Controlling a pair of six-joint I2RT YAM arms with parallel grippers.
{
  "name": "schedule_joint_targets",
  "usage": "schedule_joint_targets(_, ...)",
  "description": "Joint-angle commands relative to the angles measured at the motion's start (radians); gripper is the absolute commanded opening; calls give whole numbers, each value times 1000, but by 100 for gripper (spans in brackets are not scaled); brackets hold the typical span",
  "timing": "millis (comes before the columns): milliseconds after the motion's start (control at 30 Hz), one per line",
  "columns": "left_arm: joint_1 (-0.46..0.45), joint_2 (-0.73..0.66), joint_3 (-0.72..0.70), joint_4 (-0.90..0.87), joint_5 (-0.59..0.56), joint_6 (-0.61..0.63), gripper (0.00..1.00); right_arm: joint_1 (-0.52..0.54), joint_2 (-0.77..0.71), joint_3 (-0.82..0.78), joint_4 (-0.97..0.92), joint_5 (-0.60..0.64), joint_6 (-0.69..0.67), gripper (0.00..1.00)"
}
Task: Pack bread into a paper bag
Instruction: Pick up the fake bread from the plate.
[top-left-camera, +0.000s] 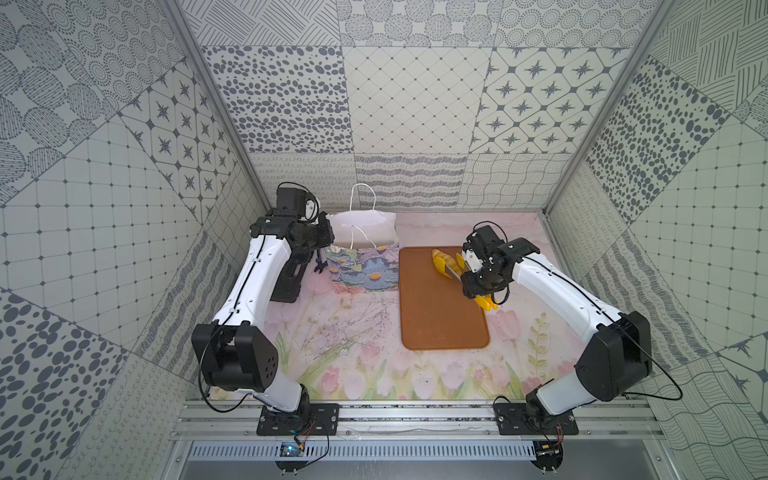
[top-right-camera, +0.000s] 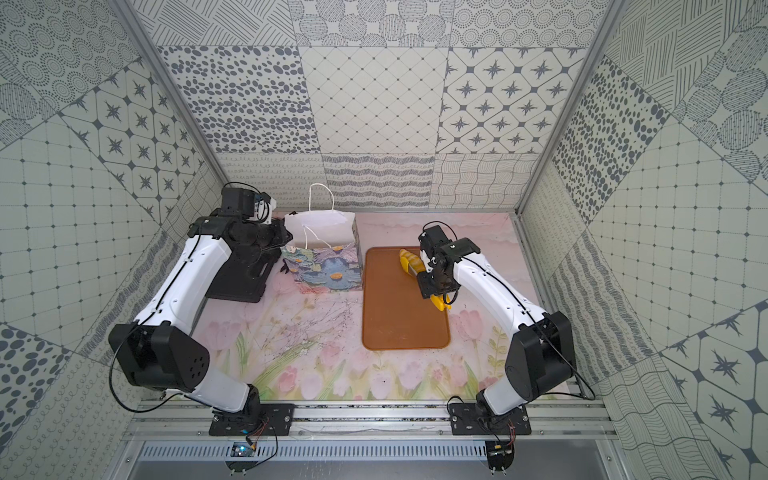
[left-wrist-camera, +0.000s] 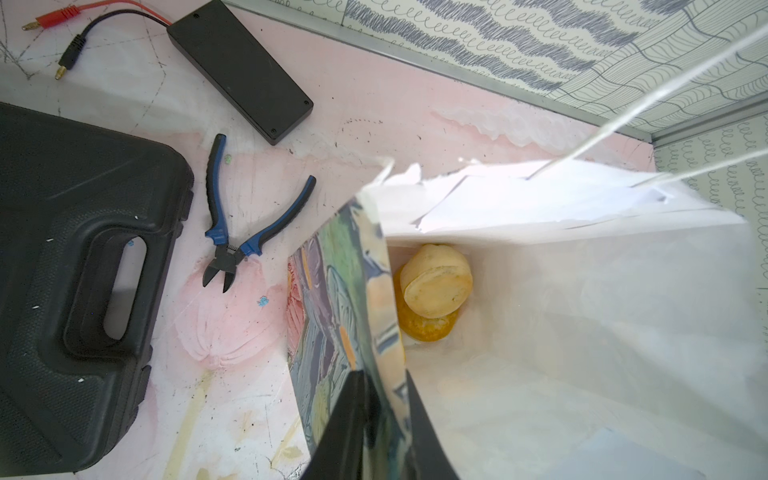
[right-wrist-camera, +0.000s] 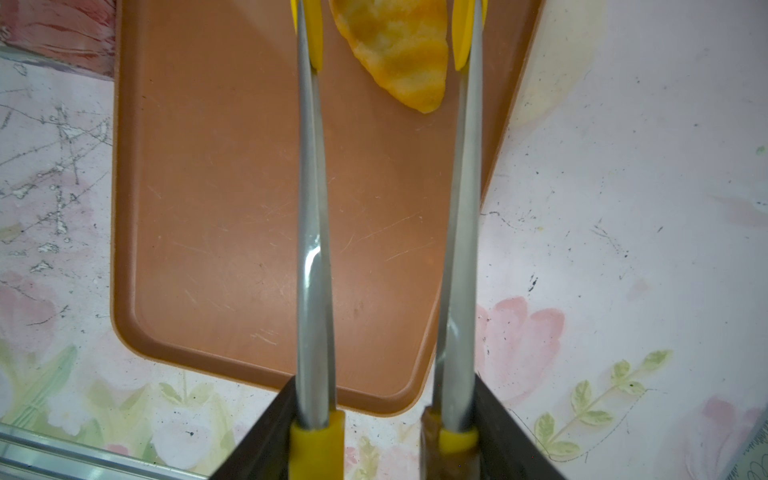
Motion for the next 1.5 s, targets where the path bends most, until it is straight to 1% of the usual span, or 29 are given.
schedule_joint_targets(0, -1, 2, 8, -2, 19, 14, 16, 3, 16, 23, 50, -5, 5, 60)
schedule_joint_targets(767, -1, 10, 11, 1, 20, 15, 16, 3, 90, 66, 80, -32, 14, 60)
schedule_joint_targets(900, -1, 11, 13, 1, 20, 15, 16, 3, 102, 75, 79, -38, 9, 62)
schedule_joint_targets(1467, -2, 18, 17, 1, 23, 17, 16, 5, 124, 81, 81, -12, -4, 62)
